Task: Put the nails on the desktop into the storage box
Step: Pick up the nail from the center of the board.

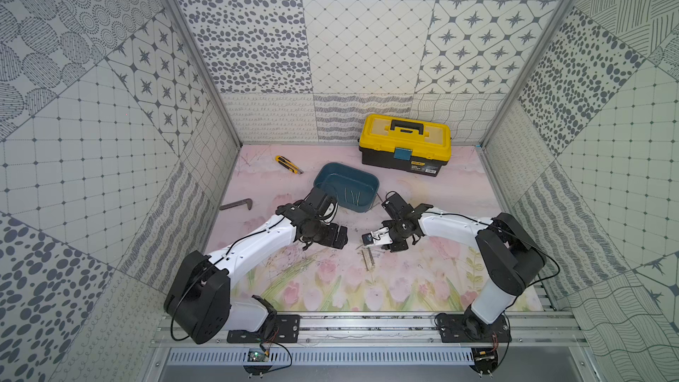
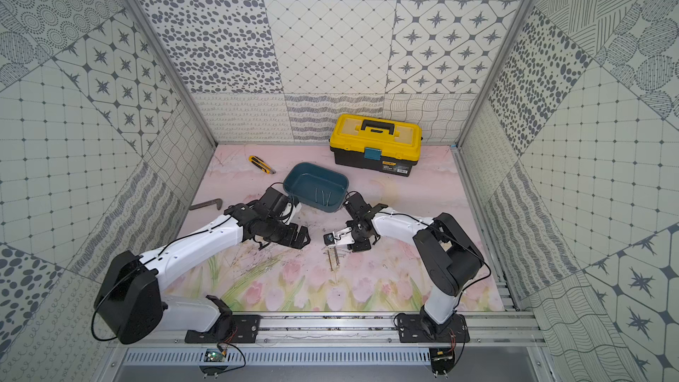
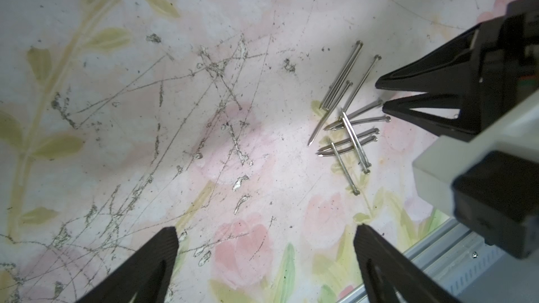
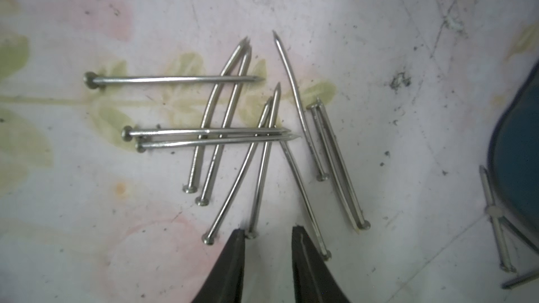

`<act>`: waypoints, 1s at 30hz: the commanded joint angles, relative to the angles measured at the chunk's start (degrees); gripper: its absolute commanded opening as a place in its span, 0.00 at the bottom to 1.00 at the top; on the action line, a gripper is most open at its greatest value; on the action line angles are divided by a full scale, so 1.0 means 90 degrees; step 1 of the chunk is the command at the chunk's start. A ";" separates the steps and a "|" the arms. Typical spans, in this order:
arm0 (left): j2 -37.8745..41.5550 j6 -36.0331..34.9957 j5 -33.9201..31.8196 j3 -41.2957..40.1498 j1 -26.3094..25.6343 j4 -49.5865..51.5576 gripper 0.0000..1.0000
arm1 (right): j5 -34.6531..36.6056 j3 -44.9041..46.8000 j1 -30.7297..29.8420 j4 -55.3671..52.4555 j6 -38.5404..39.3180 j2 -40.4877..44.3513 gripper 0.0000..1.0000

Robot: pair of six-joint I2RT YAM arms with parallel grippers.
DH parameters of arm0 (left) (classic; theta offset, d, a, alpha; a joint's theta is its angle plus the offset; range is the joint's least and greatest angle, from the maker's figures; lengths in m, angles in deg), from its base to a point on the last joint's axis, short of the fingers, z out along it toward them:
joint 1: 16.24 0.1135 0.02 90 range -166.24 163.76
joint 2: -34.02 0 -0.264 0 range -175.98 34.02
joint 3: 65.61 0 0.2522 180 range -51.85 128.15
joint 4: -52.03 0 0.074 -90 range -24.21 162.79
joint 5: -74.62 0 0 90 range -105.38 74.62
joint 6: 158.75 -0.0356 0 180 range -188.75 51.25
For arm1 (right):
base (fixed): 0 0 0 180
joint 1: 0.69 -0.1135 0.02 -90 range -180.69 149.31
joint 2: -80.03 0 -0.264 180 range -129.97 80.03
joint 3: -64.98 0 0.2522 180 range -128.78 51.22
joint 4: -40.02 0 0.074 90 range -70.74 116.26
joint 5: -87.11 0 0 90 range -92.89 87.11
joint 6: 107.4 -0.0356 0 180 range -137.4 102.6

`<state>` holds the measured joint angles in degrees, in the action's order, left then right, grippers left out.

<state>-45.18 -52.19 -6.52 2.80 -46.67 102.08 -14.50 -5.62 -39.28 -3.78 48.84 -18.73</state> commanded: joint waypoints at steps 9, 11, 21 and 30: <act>0.0017 0.0017 0.0089 -0.0033 0.0084 -0.0083 1.00 | 0.0196 -0.0558 0.0026 0.0185 0.0255 -0.0481 0.33; -0.0019 -0.0010 0.0123 -0.0020 0.0101 -0.0087 1.00 | 0.0236 -0.0582 0.0022 0.0183 0.0268 -0.0543 0.33; -0.0097 -0.0096 0.0226 -0.0038 0.0219 -0.0090 1.00 | -0.0441 -0.0748 0.0016 -0.0774 0.0480 -0.0680 0.29; -0.0024 -0.0196 0.0223 -0.0091 0.0231 -0.0089 0.99 | -0.0642 -0.1189 -0.0029 -0.1983 0.0373 -0.0902 0.34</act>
<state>-45.79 -52.43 -5.47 2.13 -44.92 102.06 -19.22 -14.88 -39.30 -17.64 52.53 -25.28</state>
